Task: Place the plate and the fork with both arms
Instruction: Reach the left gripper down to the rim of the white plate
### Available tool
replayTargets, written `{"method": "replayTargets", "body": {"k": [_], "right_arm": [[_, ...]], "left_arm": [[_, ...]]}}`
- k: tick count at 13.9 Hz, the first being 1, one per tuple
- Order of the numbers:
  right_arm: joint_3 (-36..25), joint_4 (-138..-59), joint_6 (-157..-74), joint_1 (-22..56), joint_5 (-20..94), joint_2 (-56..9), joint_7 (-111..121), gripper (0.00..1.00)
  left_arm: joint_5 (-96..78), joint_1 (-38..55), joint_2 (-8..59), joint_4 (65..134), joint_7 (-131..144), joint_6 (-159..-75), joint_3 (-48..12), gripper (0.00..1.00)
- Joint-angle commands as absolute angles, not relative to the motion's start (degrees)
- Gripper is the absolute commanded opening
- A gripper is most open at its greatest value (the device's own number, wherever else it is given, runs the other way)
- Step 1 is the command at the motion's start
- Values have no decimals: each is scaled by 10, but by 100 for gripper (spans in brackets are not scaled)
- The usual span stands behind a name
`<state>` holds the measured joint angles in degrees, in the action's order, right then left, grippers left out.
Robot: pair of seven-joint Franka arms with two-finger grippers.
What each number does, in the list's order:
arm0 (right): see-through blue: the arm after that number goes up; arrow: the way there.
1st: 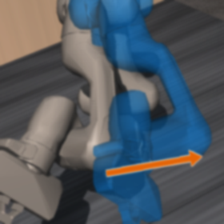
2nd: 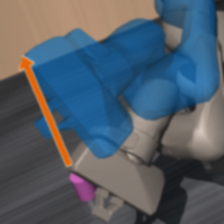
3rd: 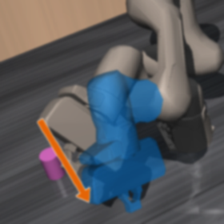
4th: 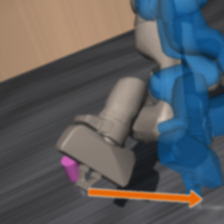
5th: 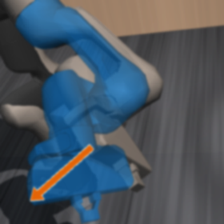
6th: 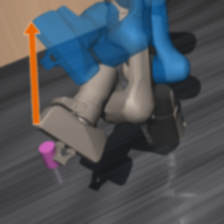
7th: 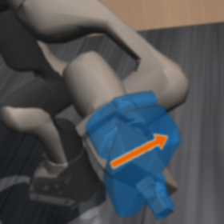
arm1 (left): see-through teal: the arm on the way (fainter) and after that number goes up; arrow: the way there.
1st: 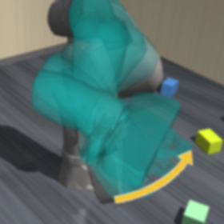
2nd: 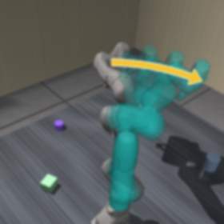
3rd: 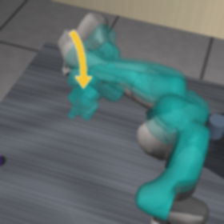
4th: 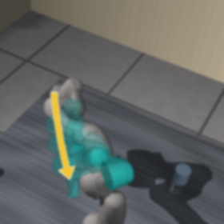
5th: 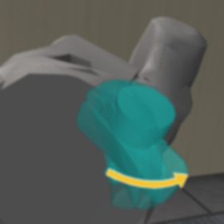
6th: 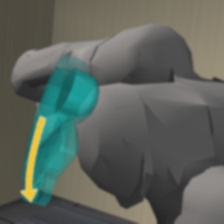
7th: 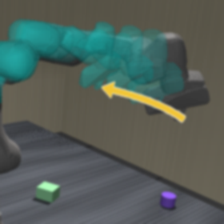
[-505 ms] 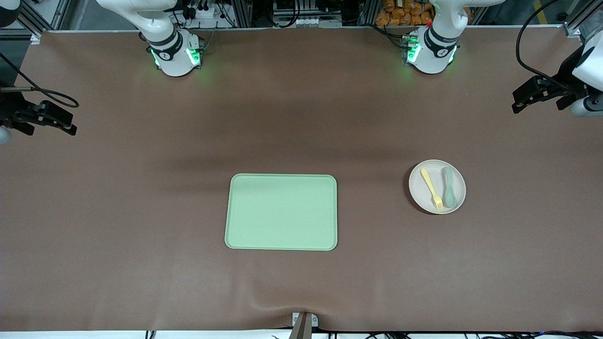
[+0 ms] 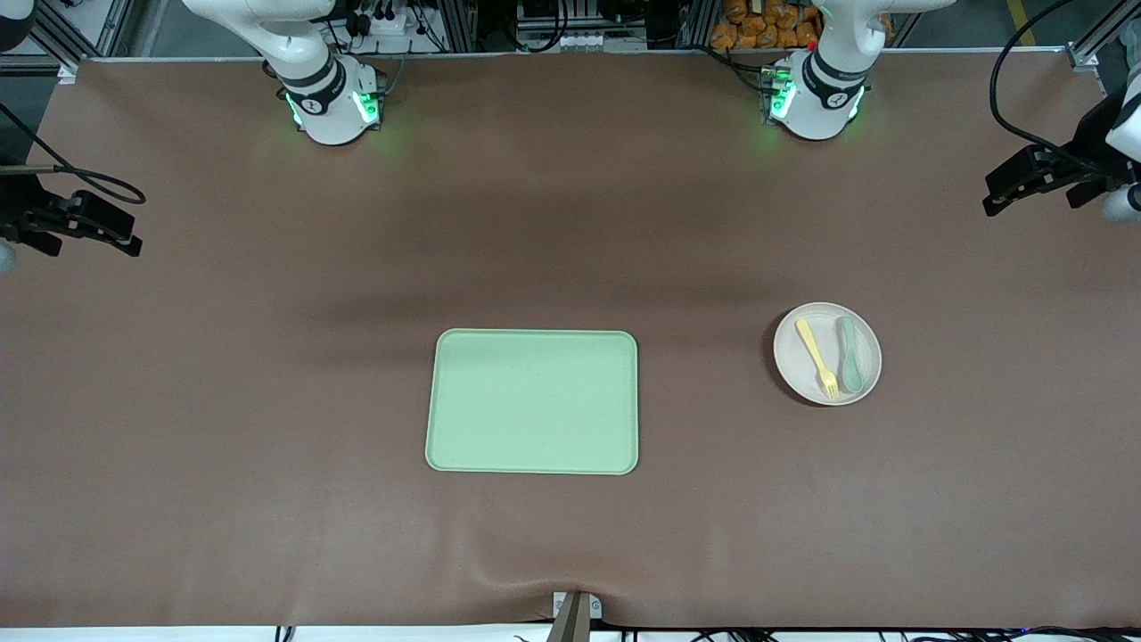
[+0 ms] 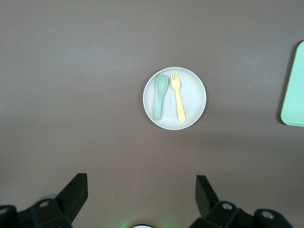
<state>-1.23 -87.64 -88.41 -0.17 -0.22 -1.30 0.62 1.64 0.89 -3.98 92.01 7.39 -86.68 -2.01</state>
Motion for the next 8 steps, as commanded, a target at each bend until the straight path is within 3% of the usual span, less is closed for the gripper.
{"method": "replayTargets", "body": {"k": [1,4,8], "right_arm": [[-2,-879,-881,-17,6,-9,16,100],[-2,-879,-881,-17,7,-9,16,100],[-1,-879,-882,-17,7,-9,16,100]], "left_arm": [[16,5,-5,913,61,-868,-18,100],[16,-32,11,975,61,-954,-18,100],[16,-61,23,1158,62,-1175,-18,100]]}}
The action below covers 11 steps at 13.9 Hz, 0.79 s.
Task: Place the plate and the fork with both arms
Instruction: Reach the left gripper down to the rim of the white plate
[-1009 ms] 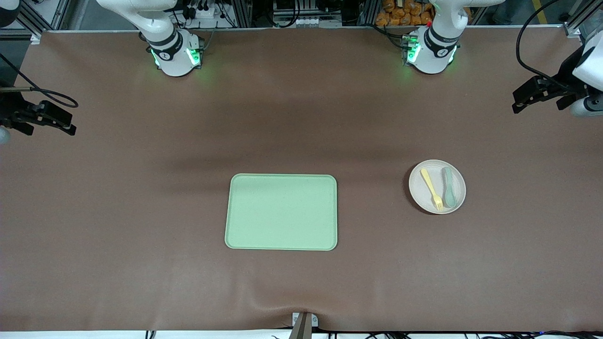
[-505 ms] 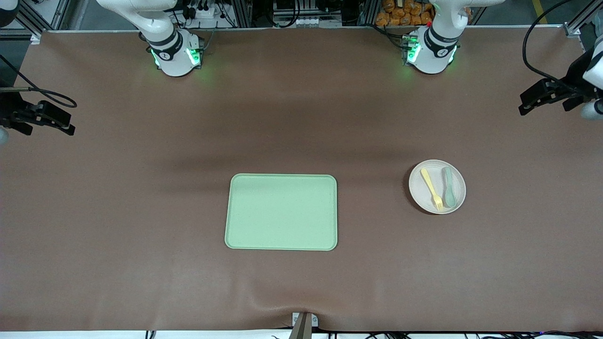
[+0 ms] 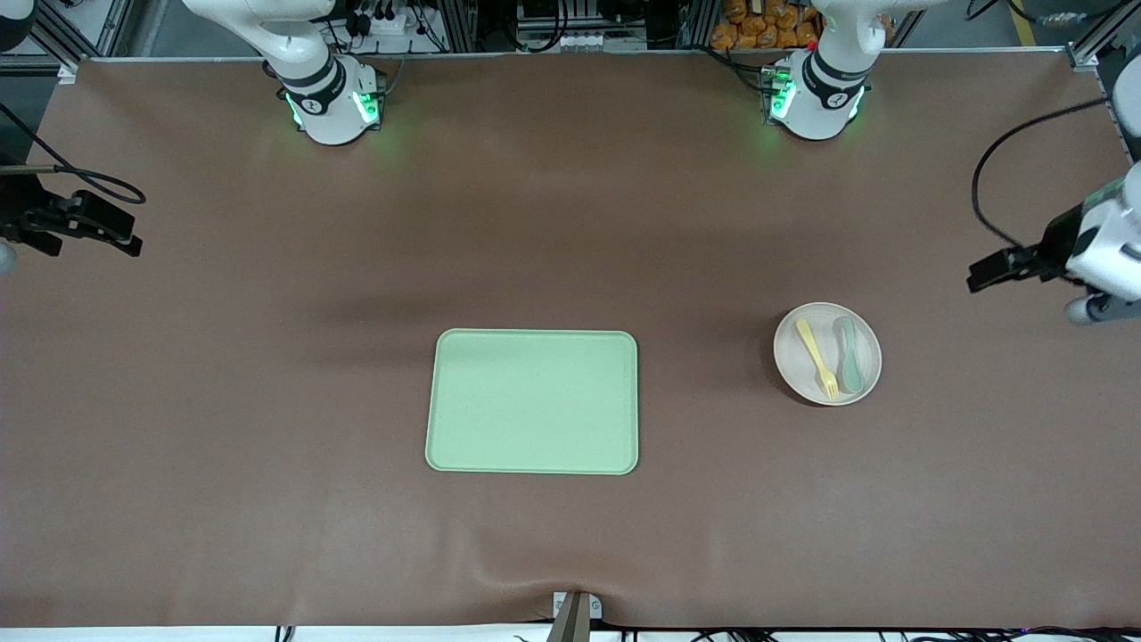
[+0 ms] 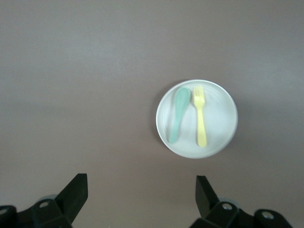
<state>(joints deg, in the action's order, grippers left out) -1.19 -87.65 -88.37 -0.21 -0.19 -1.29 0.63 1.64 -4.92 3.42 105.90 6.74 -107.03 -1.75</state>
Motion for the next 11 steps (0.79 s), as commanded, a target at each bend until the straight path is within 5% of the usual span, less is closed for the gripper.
{"method": "replayTargets", "body": {"k": [1,5,11], "right_arm": [[-2,-879,-882,-18,7,-9,16,100],[-2,-879,-881,-18,7,-9,16,100],[-2,-879,-881,-18,7,-9,16,100]], "left_arm": [[17,-72,34,1204,62,-1254,-18,100],[16,-76,123,1248,63,-1376,-19,100],[-48,-76,196,1245,72,-1433,-21,67]]}}
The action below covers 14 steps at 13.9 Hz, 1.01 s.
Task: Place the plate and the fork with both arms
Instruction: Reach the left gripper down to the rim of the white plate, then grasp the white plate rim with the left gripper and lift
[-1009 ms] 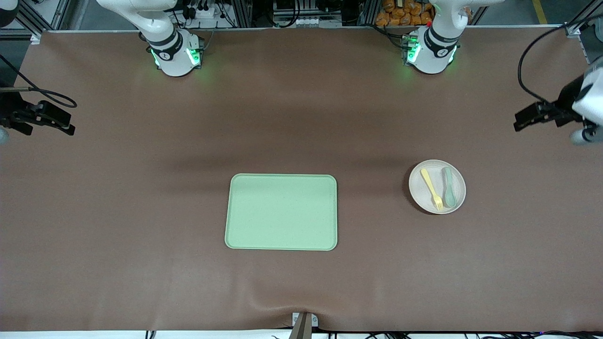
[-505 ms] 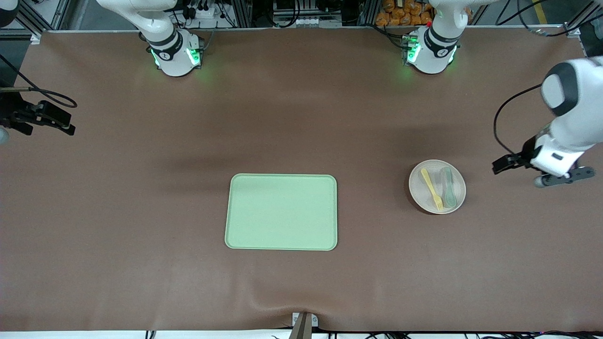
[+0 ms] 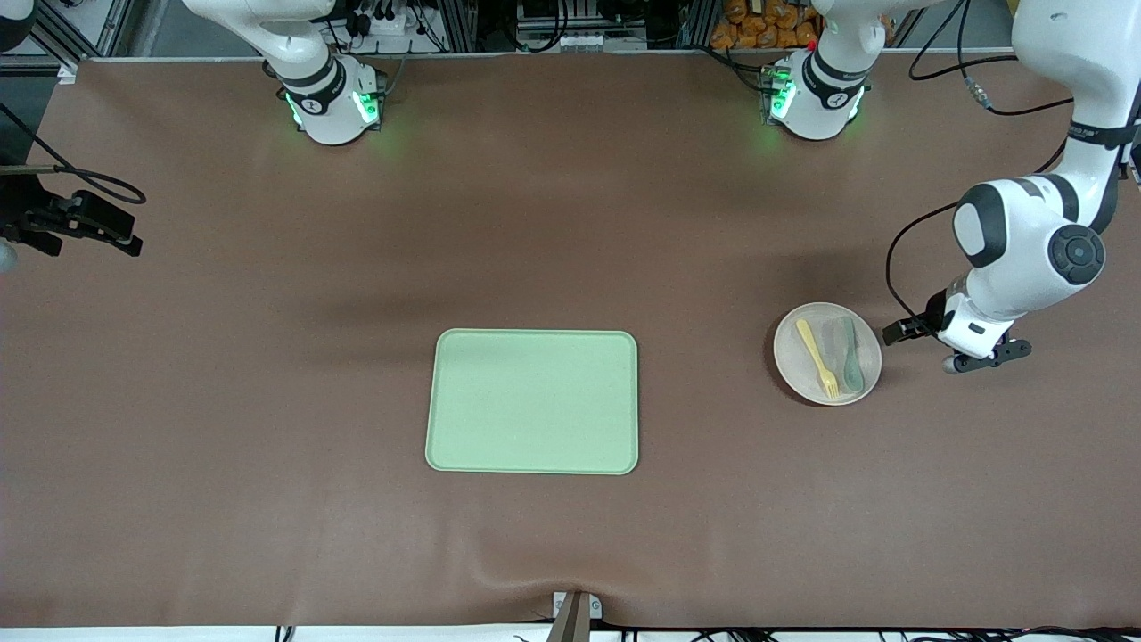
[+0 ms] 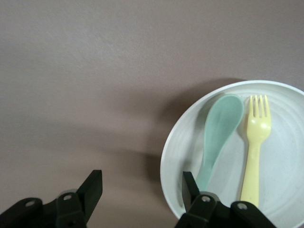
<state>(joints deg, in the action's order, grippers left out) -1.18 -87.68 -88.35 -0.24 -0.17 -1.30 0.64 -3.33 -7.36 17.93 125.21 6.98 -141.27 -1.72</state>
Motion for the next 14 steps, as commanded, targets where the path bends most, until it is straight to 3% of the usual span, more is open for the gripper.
{"method": "replayTargets", "body": {"k": [1,14], "right_arm": [[-1,-879,-881,-18,7,-9,16,100],[-1,-879,-880,-18,7,-9,16,100]], "left_arm": [[-50,-76,201,1245,72,-1439,-22,64],[-140,-73,241,1238,70,-1454,-30,50]]}}
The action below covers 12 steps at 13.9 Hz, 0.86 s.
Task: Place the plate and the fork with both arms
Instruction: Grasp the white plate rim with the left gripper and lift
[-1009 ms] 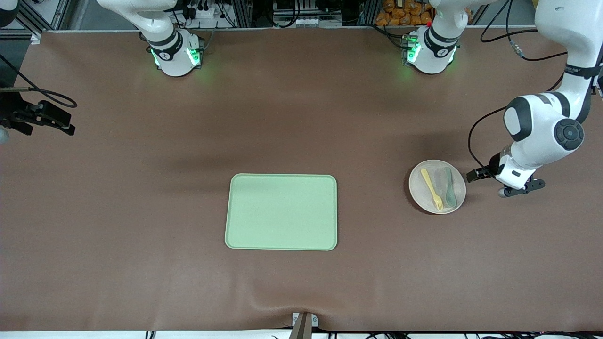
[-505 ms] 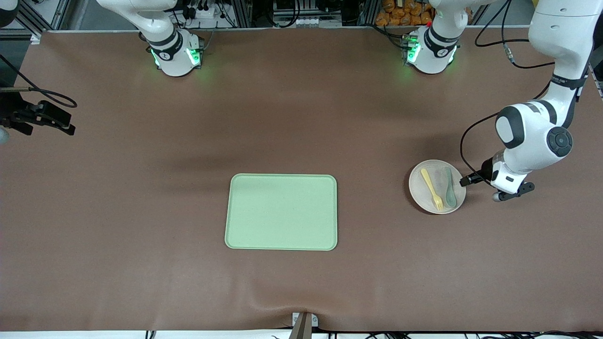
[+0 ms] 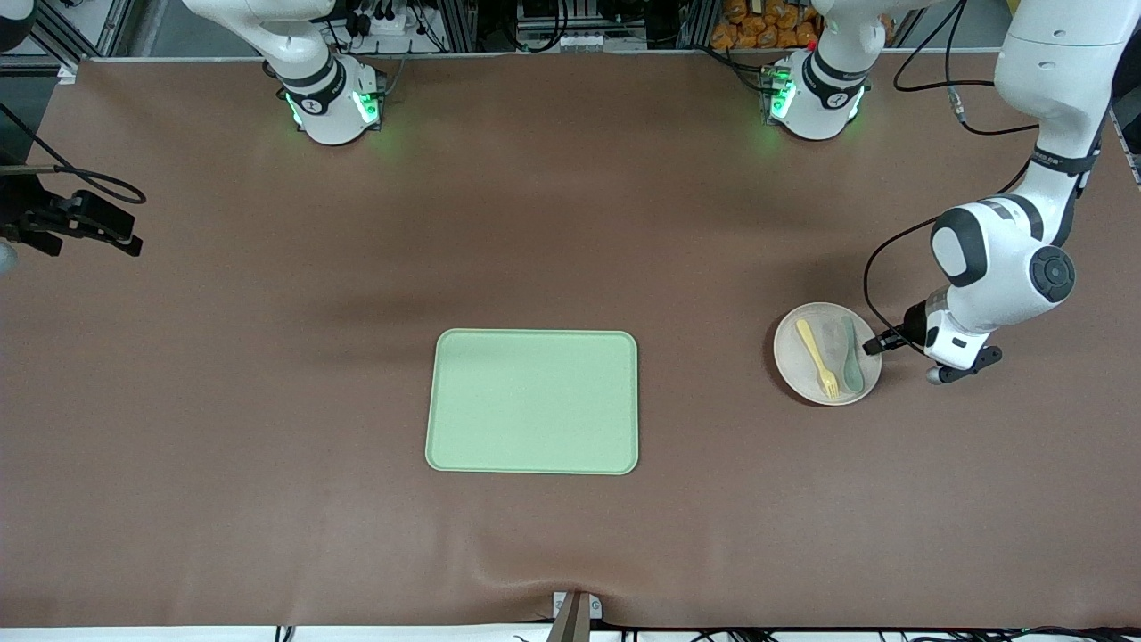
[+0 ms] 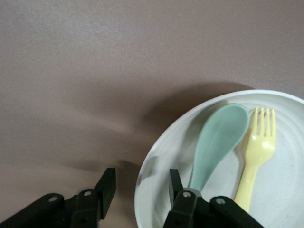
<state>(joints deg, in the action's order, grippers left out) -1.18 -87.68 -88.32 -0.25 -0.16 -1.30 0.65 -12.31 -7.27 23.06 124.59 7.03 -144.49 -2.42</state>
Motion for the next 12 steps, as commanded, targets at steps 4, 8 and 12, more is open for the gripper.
{"method": "replayTargets", "body": {"k": [4,8,12], "right_arm": [[-1,-879,-880,-18,7,-9,17,100],[-2,-879,-880,-18,7,-9,17,100],[-1,-879,-880,-18,7,-9,17,100]], "left_arm": [[-158,-73,243,1237,68,-1457,-31,29],[-180,-73,251,1235,64,-1457,-37,0],[-203,-77,236,1231,67,-1454,-81,0]]}}
